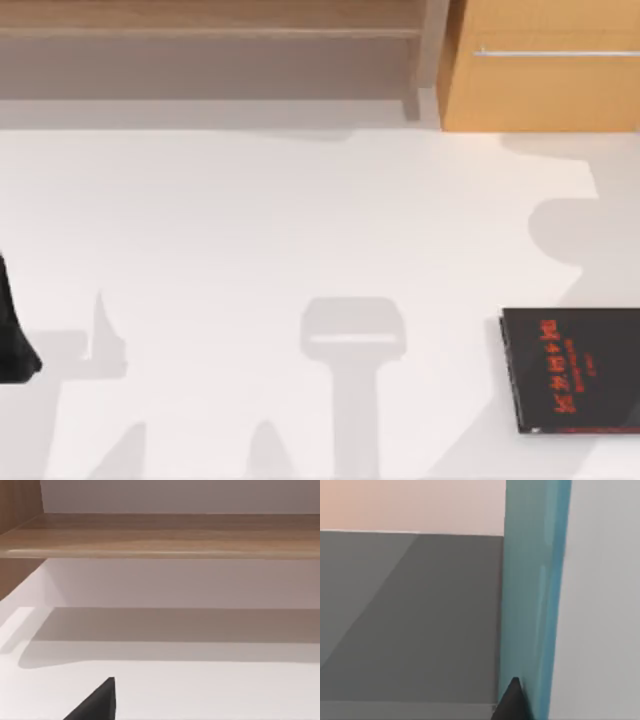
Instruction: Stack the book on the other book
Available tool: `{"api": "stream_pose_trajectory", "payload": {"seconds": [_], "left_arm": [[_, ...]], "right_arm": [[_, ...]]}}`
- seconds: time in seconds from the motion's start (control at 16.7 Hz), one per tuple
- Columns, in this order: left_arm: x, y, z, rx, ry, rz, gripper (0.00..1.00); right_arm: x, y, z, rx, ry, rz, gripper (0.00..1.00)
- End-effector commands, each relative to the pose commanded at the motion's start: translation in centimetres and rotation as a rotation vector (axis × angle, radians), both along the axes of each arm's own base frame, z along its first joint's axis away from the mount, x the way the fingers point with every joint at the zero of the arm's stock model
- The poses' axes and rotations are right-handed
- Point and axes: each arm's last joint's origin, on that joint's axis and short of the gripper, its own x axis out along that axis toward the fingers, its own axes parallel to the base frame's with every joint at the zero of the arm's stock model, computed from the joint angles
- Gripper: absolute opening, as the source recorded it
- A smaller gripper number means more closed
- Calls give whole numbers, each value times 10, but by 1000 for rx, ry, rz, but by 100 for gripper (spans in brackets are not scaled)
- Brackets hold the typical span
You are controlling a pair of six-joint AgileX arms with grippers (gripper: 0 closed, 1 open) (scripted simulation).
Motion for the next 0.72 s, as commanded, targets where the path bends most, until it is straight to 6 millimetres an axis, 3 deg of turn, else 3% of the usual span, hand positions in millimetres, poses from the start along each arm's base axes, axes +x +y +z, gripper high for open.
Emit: {"api": "stream_pose_trajectory", "payload": {"seconds": [0.12,0.18,0.72], "left_arm": [[0,0,0,0,0,0,100],[0,0,0,0,0,0,100],[0,0,0,0,0,0,100]], "right_arm": [[0,0,0,0,0,0,2],[0,0,0,0,0,0,0],[-2,-1,2,0,-2,-3,0]]}}
